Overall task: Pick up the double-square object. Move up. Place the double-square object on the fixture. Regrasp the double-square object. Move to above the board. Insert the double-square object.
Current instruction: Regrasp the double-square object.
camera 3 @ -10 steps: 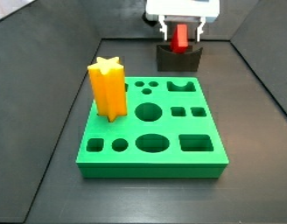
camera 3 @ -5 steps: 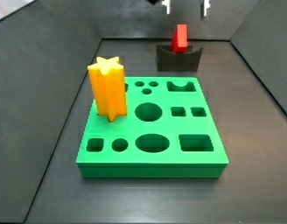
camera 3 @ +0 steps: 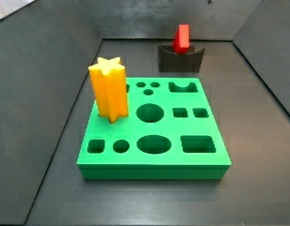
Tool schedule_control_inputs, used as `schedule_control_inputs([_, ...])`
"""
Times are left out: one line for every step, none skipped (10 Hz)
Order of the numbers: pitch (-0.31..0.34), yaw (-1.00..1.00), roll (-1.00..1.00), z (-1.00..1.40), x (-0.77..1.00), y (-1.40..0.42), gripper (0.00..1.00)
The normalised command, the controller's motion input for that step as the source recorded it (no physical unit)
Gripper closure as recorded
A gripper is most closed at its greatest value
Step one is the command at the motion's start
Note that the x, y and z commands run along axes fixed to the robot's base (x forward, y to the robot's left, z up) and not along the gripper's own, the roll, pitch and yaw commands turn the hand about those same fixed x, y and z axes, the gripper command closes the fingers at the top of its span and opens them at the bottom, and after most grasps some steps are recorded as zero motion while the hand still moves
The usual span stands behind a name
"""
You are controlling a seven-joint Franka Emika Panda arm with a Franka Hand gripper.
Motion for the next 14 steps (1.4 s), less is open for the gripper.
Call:
schedule_control_inputs([0.036,0.02,1.0,0.11,-0.11,-0.47,0.0])
schedule_control_inputs([0.033,0.02,1.0,0.06,-0.08,-0.31,0.0])
schedule_control_inputs([0.034,0.02,1.0,0.04,-0.04,-0.09,0.0])
schedule_control_inputs([0.034,0.02,1.0,0.03,-0.03,-0.04,0.0])
schedule_control_inputs([0.031,0.02,1.0,0.01,-0.02,-0.05,0.0])
schedule_control_inputs([0.027,0.02,1.0,0.01,-0.03,-0.04,0.0])
schedule_control_inputs([0.021,0.02,1.0,0.01,-0.04,-0.03,0.0])
schedule_control_inputs([0.018,0.02,1.0,0.01,-0.04,-0.03,0.0])
schedule_control_inputs([0.008,0.02,1.0,0.0,-0.04,-0.02,0.0])
schedule_control_inputs([0.004,0.02,1.0,0.0,-0.04,-0.02,0.0])
schedule_control_inputs([-0.005,0.02,1.0,0.0,-0.03,-0.02,0.0])
schedule_control_inputs([-0.007,0.02,1.0,0.0,-0.03,-0.02,0.0])
schedule_control_inputs([-0.007,0.02,1.0,0.0,-0.03,-0.02,0.0])
schedule_control_inputs([-0.005,0.02,1.0,0.01,-0.02,-0.01,0.0])
